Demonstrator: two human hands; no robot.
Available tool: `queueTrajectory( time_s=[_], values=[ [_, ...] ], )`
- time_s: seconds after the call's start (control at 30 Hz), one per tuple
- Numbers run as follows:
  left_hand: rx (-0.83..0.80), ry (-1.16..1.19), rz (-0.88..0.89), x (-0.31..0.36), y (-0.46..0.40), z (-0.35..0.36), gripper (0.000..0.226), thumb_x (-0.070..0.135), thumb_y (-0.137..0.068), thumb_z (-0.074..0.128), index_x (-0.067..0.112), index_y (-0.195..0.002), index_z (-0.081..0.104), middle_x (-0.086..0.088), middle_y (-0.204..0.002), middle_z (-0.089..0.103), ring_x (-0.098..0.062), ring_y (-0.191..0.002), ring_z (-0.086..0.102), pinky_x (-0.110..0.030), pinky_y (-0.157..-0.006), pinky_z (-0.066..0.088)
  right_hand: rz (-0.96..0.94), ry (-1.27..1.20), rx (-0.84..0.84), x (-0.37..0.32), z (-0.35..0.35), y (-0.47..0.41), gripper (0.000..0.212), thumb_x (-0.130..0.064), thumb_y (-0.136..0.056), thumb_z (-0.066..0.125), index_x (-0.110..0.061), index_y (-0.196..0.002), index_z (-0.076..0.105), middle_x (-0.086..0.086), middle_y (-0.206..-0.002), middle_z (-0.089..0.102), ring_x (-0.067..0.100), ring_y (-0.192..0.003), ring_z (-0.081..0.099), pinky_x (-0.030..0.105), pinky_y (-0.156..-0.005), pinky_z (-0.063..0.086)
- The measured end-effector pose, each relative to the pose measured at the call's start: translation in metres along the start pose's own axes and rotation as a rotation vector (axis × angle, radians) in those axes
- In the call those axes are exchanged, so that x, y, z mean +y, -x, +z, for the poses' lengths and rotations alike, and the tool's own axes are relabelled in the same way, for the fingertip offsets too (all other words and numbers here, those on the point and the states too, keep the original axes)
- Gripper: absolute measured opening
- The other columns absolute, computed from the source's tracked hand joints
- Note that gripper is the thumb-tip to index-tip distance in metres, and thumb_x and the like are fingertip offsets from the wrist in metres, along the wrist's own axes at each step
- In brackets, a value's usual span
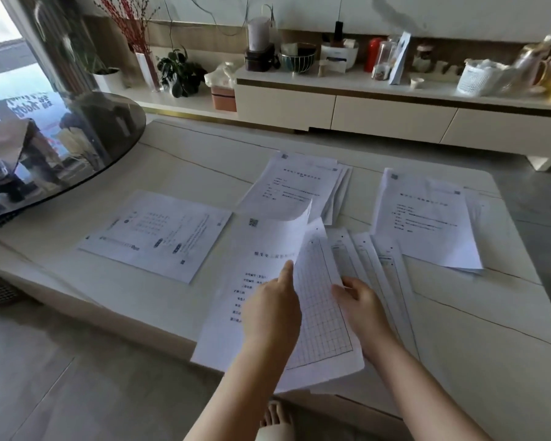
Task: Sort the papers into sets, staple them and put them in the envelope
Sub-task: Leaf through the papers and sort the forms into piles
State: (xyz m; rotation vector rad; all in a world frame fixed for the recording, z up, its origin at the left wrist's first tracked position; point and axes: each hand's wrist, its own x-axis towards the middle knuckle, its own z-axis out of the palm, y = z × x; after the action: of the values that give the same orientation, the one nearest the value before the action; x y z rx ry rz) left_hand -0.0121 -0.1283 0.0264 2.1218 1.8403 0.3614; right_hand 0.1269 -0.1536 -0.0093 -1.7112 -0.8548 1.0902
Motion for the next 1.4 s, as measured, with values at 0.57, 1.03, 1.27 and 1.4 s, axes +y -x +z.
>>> queueTrajectory(
  time_s=[0.57,1.03,1.27,1.4],
  values=[
    [-0.214,0.695,-0.207,-0.005,-0.016,0.017,0.072,0.001,-0.093,0.040,0.039,-0.150,0.014,-0.003,-0.076,0.055,-0.013,-0.064,0.051,-0.017,-0.048,0.039,0.007,0.377,0.072,0.009,-0.026,-0.015,0.034,-0.011,-0.091,0.059,-0.010,-0.125,0.059,0.004,-0.125,0.062,0.018,-0.115,0.056,0.022,-0.093,0.040],
    [-0.283,0.637,-0.279,0.007,-0.010,0.040,0.046,-0.004,-0.090,0.037,0.016,-0.123,0.063,-0.005,-0.127,0.060,-0.022,-0.112,0.056,-0.027,-0.090,0.047,0.113,0.283,-0.118,0.019,-0.022,-0.010,0.007,-0.012,-0.084,0.069,-0.007,-0.089,0.068,0.008,-0.088,0.070,0.024,-0.083,0.064,0.030,-0.077,0.047],
    [-0.186,0.575,-0.125,0.014,-0.010,0.035,0.037,0.006,-0.094,0.046,0.015,-0.128,0.059,0.007,-0.111,0.050,-0.010,-0.099,0.049,-0.008,-0.070,0.041,0.032,0.304,-0.027,0.015,-0.048,-0.011,0.027,-0.022,-0.084,0.071,-0.010,-0.069,0.052,0.007,-0.064,0.055,0.015,-0.061,0.048,0.029,-0.059,0.034],
    [-0.177,0.506,-0.084,0.016,-0.004,0.032,0.042,0.006,-0.092,0.048,0.016,-0.132,0.054,0.003,-0.117,0.048,-0.015,-0.104,0.051,-0.022,-0.080,0.043,-0.057,0.417,0.040,0.014,-0.072,-0.011,0.009,-0.013,-0.088,0.062,-0.020,-0.086,0.057,0.001,-0.084,0.068,0.022,-0.077,0.064,0.030,-0.067,0.045]
  ],
)
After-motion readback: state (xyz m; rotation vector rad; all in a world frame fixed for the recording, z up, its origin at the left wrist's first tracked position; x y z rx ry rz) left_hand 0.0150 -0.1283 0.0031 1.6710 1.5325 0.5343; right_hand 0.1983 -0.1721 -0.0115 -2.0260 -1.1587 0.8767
